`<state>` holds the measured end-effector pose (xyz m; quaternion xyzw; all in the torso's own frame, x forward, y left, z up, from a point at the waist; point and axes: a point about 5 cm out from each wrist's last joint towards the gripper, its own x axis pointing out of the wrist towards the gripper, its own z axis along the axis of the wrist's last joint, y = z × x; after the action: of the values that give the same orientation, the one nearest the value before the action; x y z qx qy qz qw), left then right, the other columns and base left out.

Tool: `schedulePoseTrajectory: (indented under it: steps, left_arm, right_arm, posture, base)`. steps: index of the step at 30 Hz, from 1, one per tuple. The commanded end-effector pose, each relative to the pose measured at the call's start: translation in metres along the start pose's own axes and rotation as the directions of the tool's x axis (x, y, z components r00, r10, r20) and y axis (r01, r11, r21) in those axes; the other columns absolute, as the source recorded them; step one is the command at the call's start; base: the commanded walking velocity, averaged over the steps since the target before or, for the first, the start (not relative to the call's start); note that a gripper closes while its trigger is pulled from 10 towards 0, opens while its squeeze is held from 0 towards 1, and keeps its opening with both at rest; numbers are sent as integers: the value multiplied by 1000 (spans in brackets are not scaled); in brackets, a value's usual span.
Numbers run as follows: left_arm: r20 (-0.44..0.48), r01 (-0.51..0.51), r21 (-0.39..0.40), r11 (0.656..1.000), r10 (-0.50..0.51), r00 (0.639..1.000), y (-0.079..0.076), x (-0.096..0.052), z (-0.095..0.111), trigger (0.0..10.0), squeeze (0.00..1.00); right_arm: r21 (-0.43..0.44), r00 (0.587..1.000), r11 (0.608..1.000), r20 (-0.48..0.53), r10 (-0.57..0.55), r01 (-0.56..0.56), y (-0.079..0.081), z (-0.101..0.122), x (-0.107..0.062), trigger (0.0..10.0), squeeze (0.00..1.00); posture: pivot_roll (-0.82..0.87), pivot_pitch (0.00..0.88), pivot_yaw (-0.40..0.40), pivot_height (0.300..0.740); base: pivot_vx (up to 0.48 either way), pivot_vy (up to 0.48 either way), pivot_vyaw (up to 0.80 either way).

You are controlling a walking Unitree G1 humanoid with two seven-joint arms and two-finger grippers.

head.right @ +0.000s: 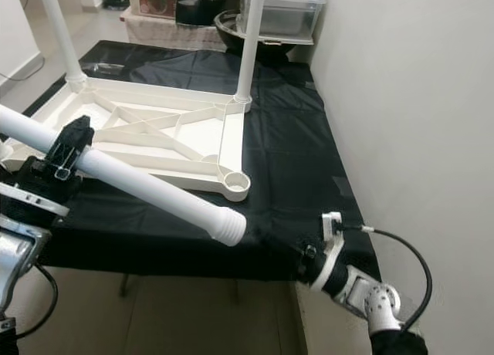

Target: Building children table

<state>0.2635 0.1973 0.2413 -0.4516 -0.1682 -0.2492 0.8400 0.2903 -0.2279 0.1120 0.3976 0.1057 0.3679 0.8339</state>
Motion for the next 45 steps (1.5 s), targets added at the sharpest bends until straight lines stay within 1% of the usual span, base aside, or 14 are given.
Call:
schedulePoseTrajectory:
  steps: [1, 2, 6, 10, 11, 12, 14, 15, 16, 18, 28, 29, 33, 45]
  left_arm:
    - [-53, 38, 34, 999, -36, 998, -7, 4, -7, 10000, 0]
    - [-85, 45, 79, 996, -38, 996, -9, 8, -10, 10000, 0]
    - [-118, 60, 128, 990, -45, 992, -12, 13, -14, 10000, 0]
    - [-160, 94, 197, 976, -63, 985, -18, 21, -20, 10000, 0]
    - [-169, 92, 234, 968, -53, 984, -19, 25, -24, 10000, 0]
    - [-169, 92, 234, 968, -53, 984, -19, 25, -24, 10000, 0]
    - [-182, 95, 277, 956, -45, 982, -19, 28, -28, 10000, 0]
    - [-182, 95, 277, 956, -45, 982, -19, 28, -28, 10000, 0]
    - [-197, 115, 296, 948, -58, 979, -22, 31, -30, 10000, 0]
    - [-209, 132, 307, 943, -69, 976, -23, 33, -31, 10000, 0]
    - [-214, 167, 358, 919, -93, 972, -31, 42, -29, 10000, 0]
    - [-233, 213, 378, 901, -130, 964, -38, 47, -30, 10000, 0]
    - [-253, 250, 391, 886, -158, 955, -43, 50, -30, 10000, 0]
    - [-248, 264, 435, 861, -168, 954, -41, 57, -23, 10000, 0]
  right_arm:
    - [-68, 990, 993, 114, -88, 96, -3, 21, 4, 10000, 0]
    - [-113, 974, 984, 192, -118, 141, 0, 38, 12, 10000, 0]
    - [-166, 959, 970, 253, -129, 175, 6, 51, 21, 10000, 0]
    - [-248, 943, 947, 309, -122, 204, 23, 62, 43, 10000, 0]
    - [-316, 944, 922, 306, -124, 224, 31, 60, 55, 10000, 0]
    - [-316, 944, 922, 306, -124, 224, 31, 60, 55, 10000, 0]
    - [-408, 948, 885, 300, -102, 225, 44, 52, 72, 10000, 0]
    - [-408, 948, 885, 300, -102, 225, 44, 52, 72, 10000, 0]
    - [-473, 963, 860, 262, -68, 190, 54, 38, 84, 10000, 0]
    - [-503, 969, 846, 240, -60, 177, 57, 30, 88, 10000, 0]
    - [-523, 963, 833, 266, -40, 179, 67, 29, 93, 10000, 0]
    - [-527, 961, 833, 277, -21, 170, 74, 29, 96, 10000, 0]
    - [-541, 959, 824, 283, -8, 167, 78, 30, 98, 10000, 0]
    - [-555, 958, 817, 285, 11, 156, 85, 29, 103, 10000, 0]
  posture:
    - [99, 77, -90, 740]
    - [93, 79, -86, 740]
    - [93, 80, -85, 740]
    - [92, 82, -83, 740]
    - [91, 82, -78, 740]
    - [91, 82, -78, 740]
    - [92, 81, -76, 740]
    - [92, 81, -76, 740]
    - [93, 82, -75, 740]
    - [96, 82, -75, 740]
    - [91, 80, -70, 740]
    - [92, 80, -68, 740]
    - [95, 78, -69, 740]
    - [97, 73, -69, 740]
  base:
    - [0, 0, 0]
    - [0, 0, 0]
    - [0, 0, 0]
    - [0, 0, 0]
    - [0, 0, 0]
    - [0, 0, 0]
    - [0, 0, -394]
    - [0, 0, -788]
    - [0, 0, -788]
    - [0, 0, -784]
    - [0, 0, -781]
    - [0, 0, -781]
    - [0, 0, -781]
    - [0, 0, -781]
